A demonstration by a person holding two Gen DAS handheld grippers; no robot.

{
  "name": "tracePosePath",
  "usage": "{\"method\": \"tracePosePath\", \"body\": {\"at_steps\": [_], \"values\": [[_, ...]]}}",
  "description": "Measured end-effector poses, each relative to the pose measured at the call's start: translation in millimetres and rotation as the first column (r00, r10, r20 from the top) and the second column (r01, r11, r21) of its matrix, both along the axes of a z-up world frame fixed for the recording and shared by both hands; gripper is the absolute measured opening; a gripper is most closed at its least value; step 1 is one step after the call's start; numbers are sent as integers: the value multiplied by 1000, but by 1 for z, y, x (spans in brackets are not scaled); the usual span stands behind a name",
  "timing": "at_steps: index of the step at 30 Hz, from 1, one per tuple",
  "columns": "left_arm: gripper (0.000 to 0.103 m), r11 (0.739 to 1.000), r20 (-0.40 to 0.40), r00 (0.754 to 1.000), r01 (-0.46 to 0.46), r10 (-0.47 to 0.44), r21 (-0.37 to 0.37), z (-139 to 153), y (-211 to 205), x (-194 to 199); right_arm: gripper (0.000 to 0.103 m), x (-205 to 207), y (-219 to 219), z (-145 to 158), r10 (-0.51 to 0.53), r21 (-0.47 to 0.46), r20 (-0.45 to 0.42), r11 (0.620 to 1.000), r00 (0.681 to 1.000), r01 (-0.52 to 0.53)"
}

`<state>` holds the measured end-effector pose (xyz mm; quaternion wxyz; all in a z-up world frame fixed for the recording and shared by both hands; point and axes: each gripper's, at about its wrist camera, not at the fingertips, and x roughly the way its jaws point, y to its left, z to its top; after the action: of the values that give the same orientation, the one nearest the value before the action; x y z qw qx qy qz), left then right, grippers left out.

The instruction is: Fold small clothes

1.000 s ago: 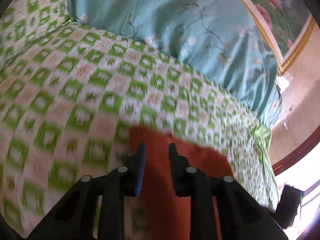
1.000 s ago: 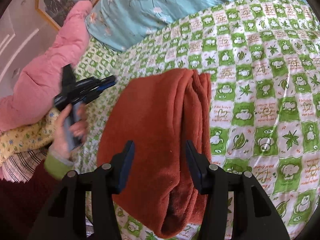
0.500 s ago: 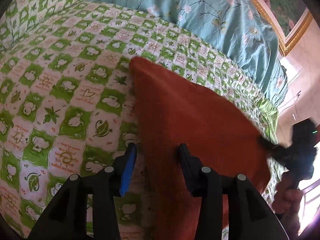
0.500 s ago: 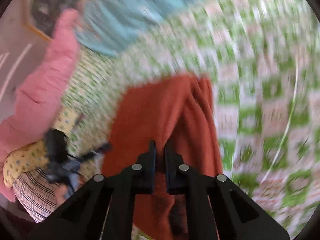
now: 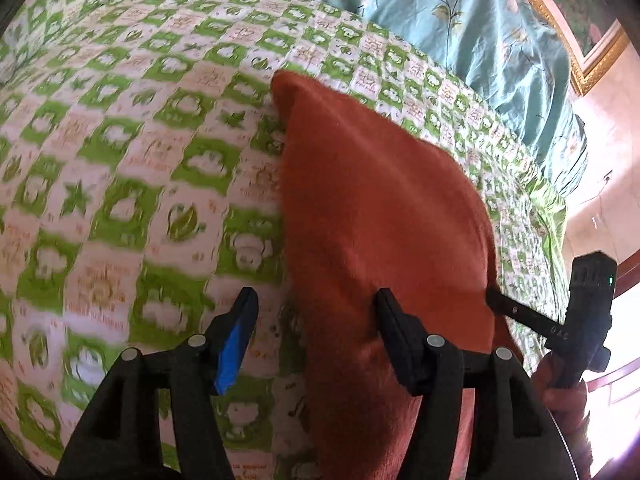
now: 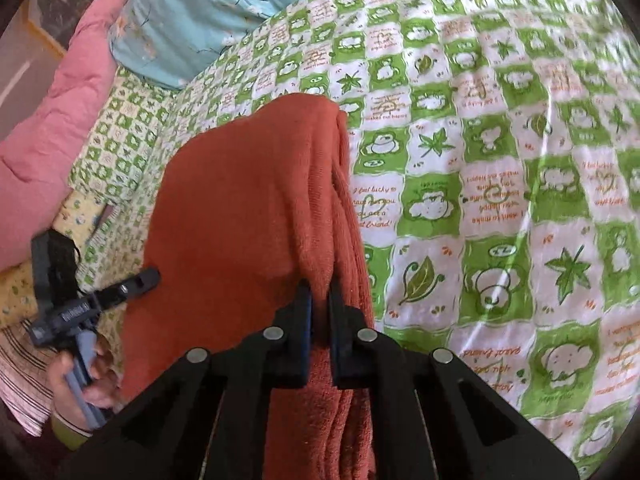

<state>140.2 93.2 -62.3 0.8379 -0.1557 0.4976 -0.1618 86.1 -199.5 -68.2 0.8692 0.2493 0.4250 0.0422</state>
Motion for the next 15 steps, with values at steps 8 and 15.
{"method": "tracePosePath", "body": {"at_steps": [8,15], "values": [[35,986,-56,998,-31,22,-165,-7,7,109,8,-2,-2,0,-3,7,10,1000,1000,3],[16,995,7,995,-100,100,-27,7,12,159,9,2,-6,3,-20,26,11,999,1000,20]]}}
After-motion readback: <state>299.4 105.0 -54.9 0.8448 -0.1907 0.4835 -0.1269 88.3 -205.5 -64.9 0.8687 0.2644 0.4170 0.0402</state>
